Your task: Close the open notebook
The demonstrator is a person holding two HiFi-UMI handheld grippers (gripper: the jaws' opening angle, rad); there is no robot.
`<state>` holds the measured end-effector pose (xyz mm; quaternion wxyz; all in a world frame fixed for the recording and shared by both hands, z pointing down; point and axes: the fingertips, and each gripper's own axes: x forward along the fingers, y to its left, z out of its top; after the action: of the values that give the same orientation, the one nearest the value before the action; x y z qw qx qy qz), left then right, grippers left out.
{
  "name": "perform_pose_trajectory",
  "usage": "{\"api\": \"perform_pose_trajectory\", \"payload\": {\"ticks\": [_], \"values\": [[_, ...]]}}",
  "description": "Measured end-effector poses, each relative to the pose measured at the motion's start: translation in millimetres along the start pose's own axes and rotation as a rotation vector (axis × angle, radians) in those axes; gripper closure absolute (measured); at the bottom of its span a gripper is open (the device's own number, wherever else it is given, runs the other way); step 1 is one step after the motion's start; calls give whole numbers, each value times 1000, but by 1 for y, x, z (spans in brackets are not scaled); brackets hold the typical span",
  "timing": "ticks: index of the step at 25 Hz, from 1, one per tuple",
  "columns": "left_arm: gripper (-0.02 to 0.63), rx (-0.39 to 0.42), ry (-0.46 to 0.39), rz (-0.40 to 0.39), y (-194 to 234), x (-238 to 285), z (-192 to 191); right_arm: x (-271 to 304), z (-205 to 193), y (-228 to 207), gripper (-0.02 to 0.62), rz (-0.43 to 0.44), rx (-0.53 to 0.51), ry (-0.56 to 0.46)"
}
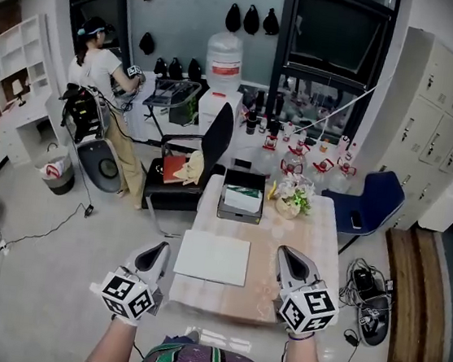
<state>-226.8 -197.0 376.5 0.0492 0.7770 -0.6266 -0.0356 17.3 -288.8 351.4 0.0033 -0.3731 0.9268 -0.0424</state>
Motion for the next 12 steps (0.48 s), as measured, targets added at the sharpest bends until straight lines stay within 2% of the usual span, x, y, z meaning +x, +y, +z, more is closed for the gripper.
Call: {"api": "perform_pose_trajectory", "payload": {"ticks": [4, 5, 7, 8, 12], "values": [[588, 26, -11, -17, 14, 11, 8, 16, 3, 10, 594, 8, -4, -2], [568, 37, -10, -27, 16, 13, 9, 19, 2, 11, 594, 4, -6, -1], [417, 53, -5, -54, 18, 18, 7, 23, 2, 14, 594, -3, -7, -1], [397, 59, -1, -62, 19, 21, 5, 25, 2, 14, 594, -6, -7, -3], [397, 47, 30, -74, 25, 32, -11, 30, -4, 14, 594, -16, -6, 7]]}}
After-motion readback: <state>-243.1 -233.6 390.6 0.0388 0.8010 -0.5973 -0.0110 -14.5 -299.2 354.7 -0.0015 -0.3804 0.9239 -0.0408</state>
